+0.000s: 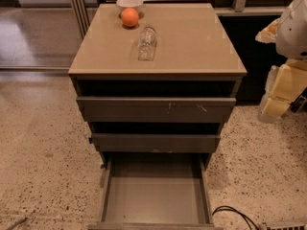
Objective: Place water bottle into bottom drawer
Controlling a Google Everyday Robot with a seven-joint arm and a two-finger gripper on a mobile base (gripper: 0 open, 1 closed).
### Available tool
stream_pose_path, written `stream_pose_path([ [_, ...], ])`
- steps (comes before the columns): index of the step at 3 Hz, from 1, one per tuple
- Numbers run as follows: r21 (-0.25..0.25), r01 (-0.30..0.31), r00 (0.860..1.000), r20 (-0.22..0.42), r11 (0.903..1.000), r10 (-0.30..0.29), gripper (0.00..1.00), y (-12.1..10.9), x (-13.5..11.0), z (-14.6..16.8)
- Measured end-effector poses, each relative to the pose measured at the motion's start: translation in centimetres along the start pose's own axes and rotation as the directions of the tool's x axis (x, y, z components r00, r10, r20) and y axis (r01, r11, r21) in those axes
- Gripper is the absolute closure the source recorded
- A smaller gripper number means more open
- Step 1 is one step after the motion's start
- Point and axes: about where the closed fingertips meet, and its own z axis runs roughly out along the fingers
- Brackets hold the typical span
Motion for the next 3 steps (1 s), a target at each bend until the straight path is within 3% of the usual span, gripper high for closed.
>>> stream_pose_path([
  [2,-0.020,0.084,0.996,0.043,0.9963,-0.083,0.00,-3.6,-3.1,3.2],
  [3,0.011,0.119,0.992,0.038,0.9929,-0.119,0.00,-6.4,-5.1,5.1],
])
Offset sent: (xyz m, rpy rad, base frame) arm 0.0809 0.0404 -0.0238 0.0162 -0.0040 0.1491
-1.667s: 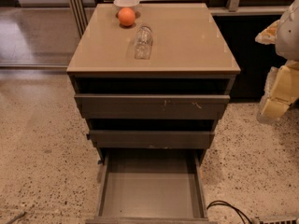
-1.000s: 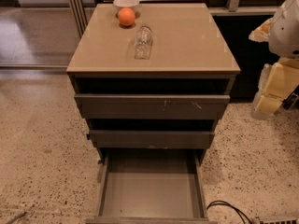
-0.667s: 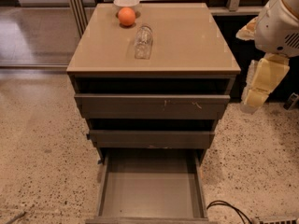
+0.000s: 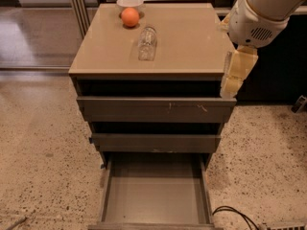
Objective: Place water bottle into bottom drawer
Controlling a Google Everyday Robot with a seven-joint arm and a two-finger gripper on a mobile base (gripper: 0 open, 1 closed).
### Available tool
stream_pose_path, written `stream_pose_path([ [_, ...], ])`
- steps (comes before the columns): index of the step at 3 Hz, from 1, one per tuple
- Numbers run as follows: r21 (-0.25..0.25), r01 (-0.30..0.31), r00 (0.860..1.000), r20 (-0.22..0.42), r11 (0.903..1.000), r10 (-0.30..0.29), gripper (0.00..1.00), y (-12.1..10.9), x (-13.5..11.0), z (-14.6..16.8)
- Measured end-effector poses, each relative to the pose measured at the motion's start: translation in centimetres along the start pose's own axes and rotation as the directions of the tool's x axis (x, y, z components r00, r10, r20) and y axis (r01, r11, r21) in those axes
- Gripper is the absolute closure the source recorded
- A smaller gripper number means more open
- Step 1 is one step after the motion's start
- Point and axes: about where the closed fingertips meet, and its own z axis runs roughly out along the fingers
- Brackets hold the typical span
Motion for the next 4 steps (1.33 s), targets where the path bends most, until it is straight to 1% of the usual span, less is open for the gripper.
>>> stream_pose_path([
  [1,0.072,0.018,0.999,-0.043,0.9973,-0.015,0.00,-6.8,-2.7,4.5],
  [2,0.072,0.018,0.999,-0.042,0.9973,-0.015,0.00,-6.8,-2.7,4.5],
  [3,0.108,0.022,1.000,-0.022,0.9939,-0.020,0.00,-8.9,-3.4,5.2],
  [4,0.148,-0.043,0.999,-0.025,0.9880,0.047,0.00,-12.8,-4.3,6.4],
])
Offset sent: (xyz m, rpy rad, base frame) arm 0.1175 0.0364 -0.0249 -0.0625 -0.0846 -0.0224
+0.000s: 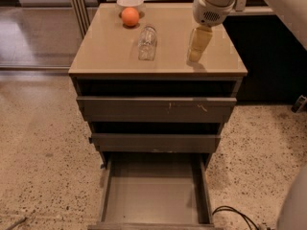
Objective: Place water bottle into bottom drawer
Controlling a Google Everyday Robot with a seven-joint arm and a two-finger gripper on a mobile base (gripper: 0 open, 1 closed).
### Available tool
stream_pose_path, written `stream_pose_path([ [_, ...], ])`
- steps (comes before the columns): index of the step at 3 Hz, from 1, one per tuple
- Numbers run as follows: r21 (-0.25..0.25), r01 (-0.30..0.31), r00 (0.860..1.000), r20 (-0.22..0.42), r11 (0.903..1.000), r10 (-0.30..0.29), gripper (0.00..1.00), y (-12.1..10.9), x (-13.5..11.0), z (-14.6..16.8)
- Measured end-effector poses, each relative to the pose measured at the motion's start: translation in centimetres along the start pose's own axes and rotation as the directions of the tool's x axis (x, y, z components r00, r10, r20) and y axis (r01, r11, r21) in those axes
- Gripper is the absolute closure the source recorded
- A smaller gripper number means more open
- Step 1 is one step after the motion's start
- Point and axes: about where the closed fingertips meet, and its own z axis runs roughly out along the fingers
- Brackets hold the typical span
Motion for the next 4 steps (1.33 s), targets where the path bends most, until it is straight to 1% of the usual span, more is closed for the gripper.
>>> stream_pose_path([
  [1,0.034,-0.182,0.982,0.060,0.9826,0.180,0.00,-4.1,-2.0,0.7],
  [2,0.034,-0.182,0.982,0.060,0.9826,0.180,0.00,-4.1,-2.0,0.7],
  [3,0.025,-0.217,0.975,0.046,0.9759,0.216,0.00,-4.0,-1.8,1.8],
  [4,-0.013,-0.281,0.958,0.048,0.9596,0.281,0.00,-4.0,-3.1,3.6],
])
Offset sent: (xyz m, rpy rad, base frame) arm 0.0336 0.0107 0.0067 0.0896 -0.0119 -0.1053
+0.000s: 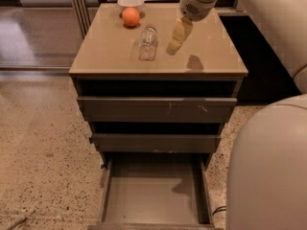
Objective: Place water bottle into bottom drawer
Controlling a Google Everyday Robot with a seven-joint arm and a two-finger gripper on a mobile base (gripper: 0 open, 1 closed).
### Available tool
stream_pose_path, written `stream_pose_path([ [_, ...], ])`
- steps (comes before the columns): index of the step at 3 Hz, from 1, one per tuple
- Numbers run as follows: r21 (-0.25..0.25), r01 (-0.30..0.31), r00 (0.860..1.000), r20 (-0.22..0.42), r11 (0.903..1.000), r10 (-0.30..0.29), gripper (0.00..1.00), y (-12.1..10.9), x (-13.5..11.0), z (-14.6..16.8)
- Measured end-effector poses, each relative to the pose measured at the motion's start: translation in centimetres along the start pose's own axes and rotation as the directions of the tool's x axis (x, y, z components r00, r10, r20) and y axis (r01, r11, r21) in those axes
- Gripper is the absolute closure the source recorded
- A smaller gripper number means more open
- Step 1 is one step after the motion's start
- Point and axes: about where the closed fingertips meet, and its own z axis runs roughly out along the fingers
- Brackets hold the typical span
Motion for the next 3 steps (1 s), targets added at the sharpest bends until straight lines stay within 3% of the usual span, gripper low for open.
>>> stream_pose_path([
  [1,-0.057,-0.165,0.984,0.061,0.9847,0.168,0.00,0.5,-2.8,2.2],
  [2,-0.058,-0.164,0.984,0.062,0.9847,0.168,0.00,0.6,-2.8,2.3],
  [3,-0.059,-0.162,0.982,0.086,0.9850,0.167,0.00,0.5,-5.0,3.3],
])
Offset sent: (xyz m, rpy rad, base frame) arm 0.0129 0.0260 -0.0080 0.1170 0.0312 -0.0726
